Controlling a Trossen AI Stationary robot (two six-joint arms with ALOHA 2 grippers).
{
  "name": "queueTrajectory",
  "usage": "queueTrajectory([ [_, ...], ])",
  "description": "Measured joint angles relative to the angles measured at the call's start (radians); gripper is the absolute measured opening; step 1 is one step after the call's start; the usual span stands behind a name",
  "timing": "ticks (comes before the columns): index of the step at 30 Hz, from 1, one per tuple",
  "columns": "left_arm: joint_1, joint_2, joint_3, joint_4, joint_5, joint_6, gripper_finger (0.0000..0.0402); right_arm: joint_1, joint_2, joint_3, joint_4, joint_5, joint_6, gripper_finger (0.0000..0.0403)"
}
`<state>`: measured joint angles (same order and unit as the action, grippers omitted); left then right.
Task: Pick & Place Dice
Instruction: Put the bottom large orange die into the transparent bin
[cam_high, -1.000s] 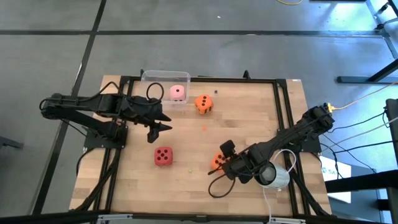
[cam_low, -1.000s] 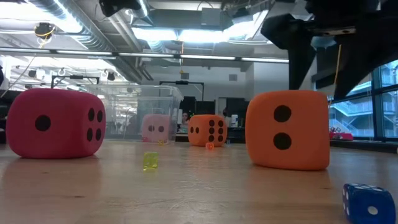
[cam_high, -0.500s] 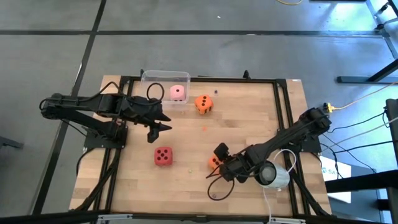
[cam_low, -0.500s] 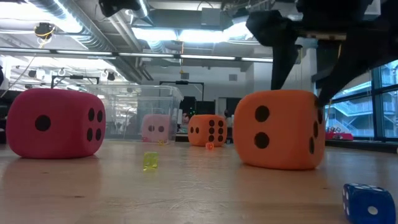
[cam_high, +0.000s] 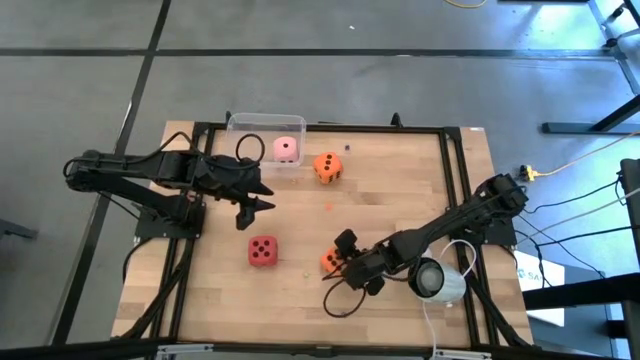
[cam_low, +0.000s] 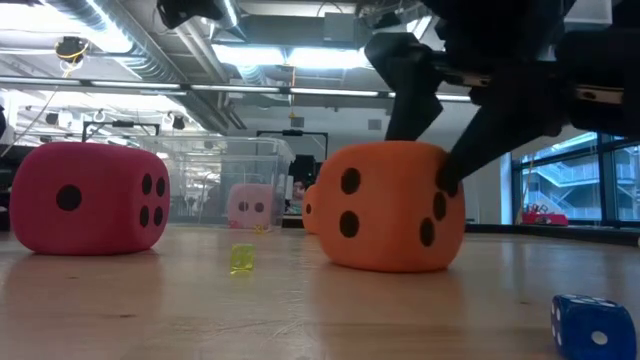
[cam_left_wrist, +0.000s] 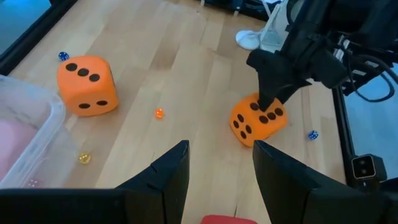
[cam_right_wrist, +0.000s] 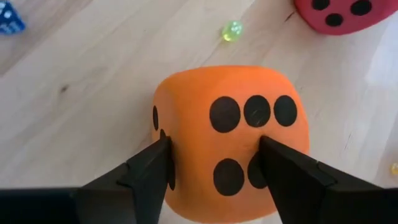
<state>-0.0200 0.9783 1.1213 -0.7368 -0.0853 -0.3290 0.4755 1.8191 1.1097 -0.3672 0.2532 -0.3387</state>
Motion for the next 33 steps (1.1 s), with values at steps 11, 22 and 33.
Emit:
queueTrajectory([
  [11,0.0,0.0,0.0,-0.008,0.007,0.0,0.0168,-0.004,0.006,-0.024,0.072,-0.01,0.119,0.0129],
  [22,0.0,0.0,0.0,-0.008,0.008,-0.008,0.0168,-0.005,0.01,-0.024,0.093,0.009,0.274,0.0128],
  [33,0.0,-0.046,0.0,0.008,0.026,-0.028,0.0168,-0.028,-0.06,-0.009,0.038,0.032,0.502,0.0109],
])
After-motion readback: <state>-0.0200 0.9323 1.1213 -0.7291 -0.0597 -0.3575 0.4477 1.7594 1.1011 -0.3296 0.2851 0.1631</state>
